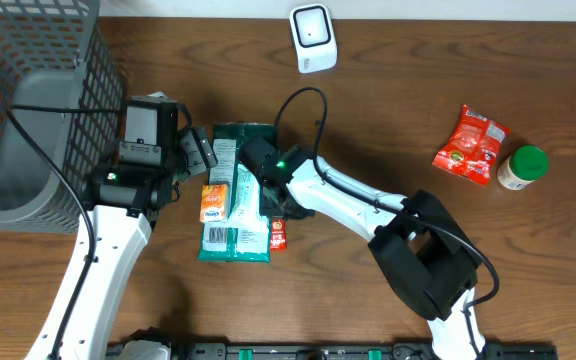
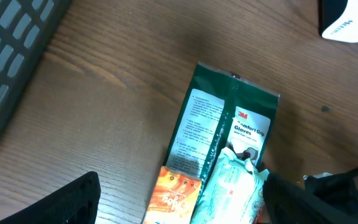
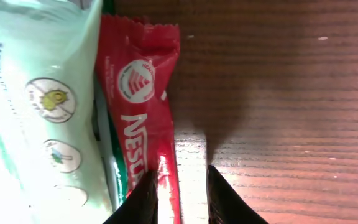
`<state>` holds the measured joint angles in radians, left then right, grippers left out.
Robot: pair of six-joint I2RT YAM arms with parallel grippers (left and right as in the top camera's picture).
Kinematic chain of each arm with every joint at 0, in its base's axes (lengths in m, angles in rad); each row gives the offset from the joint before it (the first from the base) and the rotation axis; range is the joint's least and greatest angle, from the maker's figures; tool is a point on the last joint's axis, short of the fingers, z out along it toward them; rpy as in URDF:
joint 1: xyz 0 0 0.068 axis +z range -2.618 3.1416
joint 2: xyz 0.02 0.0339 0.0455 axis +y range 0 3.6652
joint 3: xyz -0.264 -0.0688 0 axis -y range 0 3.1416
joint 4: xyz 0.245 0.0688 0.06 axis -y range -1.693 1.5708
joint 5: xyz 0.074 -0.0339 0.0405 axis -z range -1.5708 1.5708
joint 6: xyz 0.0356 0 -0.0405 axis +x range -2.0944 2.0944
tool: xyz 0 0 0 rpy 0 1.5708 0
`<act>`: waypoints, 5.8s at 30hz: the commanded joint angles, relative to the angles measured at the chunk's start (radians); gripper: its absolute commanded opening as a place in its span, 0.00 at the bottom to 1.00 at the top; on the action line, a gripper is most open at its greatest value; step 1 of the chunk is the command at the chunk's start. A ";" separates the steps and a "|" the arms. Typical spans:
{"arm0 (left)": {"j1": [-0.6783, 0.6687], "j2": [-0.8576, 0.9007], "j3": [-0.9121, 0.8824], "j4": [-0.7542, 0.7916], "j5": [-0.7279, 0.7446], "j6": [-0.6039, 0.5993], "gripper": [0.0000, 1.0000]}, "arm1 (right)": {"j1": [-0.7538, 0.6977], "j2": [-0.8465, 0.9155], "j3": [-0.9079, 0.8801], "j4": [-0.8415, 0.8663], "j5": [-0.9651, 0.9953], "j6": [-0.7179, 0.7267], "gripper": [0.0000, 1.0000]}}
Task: Scan the item barcode
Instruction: 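Reach the right gripper to the red Nescafe stick and grasp it, then pull the Nescafe stick out and lift it toward the scanner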
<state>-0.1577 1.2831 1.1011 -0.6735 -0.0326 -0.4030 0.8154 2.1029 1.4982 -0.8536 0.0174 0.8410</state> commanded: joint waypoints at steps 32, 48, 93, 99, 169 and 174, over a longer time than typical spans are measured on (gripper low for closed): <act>0.004 0.004 0.004 0.000 -0.010 0.009 0.85 | 0.023 -0.040 -0.025 0.002 0.093 -0.018 0.15; 0.004 0.004 0.004 0.000 -0.010 0.009 0.84 | 0.027 -0.110 -0.016 0.038 0.034 -0.026 0.23; 0.004 0.004 0.004 0.000 -0.010 0.009 0.84 | -0.020 -0.042 -0.021 -0.037 0.090 -0.113 0.01; 0.004 0.004 0.004 0.000 -0.010 0.009 0.84 | -0.140 -0.190 -0.021 -0.037 -0.132 -0.293 0.01; 0.004 0.004 0.004 0.000 -0.010 0.009 0.84 | -0.319 -0.118 -0.322 0.672 -0.039 -0.551 0.01; 0.004 0.004 0.004 0.000 -0.010 0.009 0.84 | -0.311 -0.242 -0.322 0.535 0.138 -0.581 0.01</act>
<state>-0.1581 1.2831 1.1011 -0.6735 -0.0326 -0.4030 0.5068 1.9591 1.1812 -0.2790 0.0109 0.3145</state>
